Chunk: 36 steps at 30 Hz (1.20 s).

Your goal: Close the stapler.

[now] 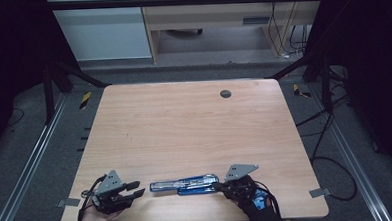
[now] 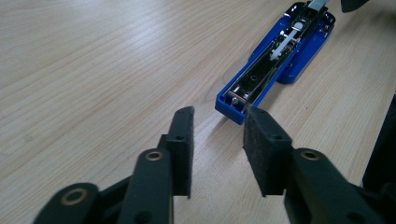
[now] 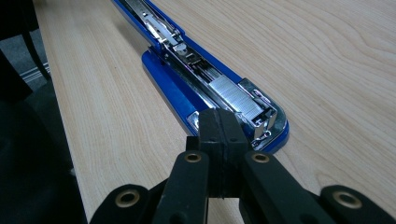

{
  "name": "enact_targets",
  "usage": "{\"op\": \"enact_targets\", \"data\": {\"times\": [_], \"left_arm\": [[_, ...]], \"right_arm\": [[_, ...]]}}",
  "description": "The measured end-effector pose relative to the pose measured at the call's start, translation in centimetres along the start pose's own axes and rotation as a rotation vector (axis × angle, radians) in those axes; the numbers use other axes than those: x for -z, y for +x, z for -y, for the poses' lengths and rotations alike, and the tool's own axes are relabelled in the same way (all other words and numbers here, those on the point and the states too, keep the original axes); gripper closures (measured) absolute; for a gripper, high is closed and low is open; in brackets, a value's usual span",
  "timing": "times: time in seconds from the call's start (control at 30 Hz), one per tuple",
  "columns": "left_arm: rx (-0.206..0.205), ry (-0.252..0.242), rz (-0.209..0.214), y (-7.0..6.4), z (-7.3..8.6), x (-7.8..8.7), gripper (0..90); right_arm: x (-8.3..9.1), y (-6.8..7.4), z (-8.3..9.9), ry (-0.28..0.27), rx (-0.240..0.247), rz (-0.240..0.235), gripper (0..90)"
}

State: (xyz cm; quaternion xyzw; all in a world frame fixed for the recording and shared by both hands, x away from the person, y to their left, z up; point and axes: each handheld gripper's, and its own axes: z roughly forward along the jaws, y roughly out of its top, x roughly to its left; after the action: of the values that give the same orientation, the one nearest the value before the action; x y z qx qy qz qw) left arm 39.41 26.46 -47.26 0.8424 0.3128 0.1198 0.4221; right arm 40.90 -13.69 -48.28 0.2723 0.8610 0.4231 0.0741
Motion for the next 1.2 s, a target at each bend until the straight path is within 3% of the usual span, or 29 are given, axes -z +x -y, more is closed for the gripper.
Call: {"op": "enact_targets", "data": {"times": [0.4,0.9,1.2], "left_arm": [[-0.054,0.031,0.063,-0.1,-0.9,-1.3,45.3],[-0.089,0.104,0.120,-0.1,-1.8,-4.0,44.2],[-0.110,0.120,0.131,-0.1,-2.3,-4.7,52.2]], "right_arm": [[-0.6,-0.1,0.0,0.023,0.003,0.002,90.0],[-0.9,-0.2,0.0,0.042,0.004,0.000,90.0],[-1.0,-0.3,0.0,0.040,0.008,0.001,90.0]]}}
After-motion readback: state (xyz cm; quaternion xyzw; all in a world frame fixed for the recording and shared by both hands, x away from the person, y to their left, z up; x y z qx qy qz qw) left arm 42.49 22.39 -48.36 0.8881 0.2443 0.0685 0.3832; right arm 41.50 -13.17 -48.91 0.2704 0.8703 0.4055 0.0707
